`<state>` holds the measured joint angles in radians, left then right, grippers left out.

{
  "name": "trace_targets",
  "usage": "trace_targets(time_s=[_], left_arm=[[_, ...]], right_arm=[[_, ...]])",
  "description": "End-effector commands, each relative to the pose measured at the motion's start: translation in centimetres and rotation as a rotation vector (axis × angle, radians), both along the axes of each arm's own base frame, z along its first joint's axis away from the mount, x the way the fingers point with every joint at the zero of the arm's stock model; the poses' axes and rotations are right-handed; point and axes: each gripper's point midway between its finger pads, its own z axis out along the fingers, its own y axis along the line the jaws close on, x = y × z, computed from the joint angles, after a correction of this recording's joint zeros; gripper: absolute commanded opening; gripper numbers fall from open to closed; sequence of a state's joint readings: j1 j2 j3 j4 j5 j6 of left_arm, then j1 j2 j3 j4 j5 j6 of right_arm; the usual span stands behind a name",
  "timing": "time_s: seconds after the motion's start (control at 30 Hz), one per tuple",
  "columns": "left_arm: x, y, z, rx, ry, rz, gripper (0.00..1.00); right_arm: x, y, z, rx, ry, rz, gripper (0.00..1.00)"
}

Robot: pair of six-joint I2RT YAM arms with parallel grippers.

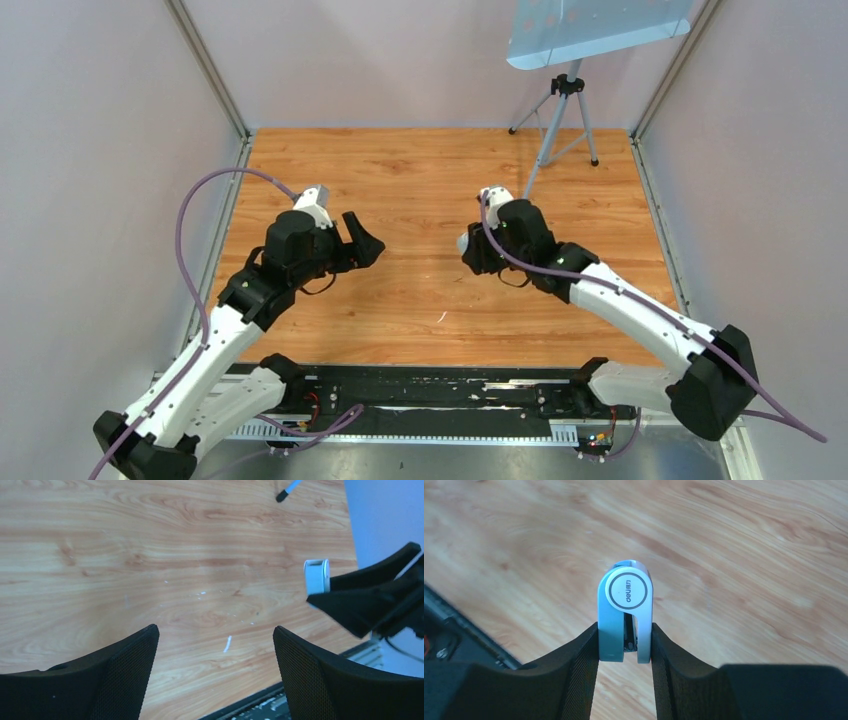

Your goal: Load the staples into the stapler

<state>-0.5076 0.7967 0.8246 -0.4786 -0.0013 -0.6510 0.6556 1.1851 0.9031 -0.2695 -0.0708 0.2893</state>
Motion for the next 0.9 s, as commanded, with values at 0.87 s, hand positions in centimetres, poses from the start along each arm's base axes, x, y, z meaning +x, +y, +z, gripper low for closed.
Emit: trace_targets(time_s=[0.87], left_arm=[[-0.6, -9.1, -0.8, -0.494, 0.108, -0.24, 0.83]], right_arm=[[-5.8, 10.8, 5.3, 0.202, -0.166, 0.237, 0.41]])
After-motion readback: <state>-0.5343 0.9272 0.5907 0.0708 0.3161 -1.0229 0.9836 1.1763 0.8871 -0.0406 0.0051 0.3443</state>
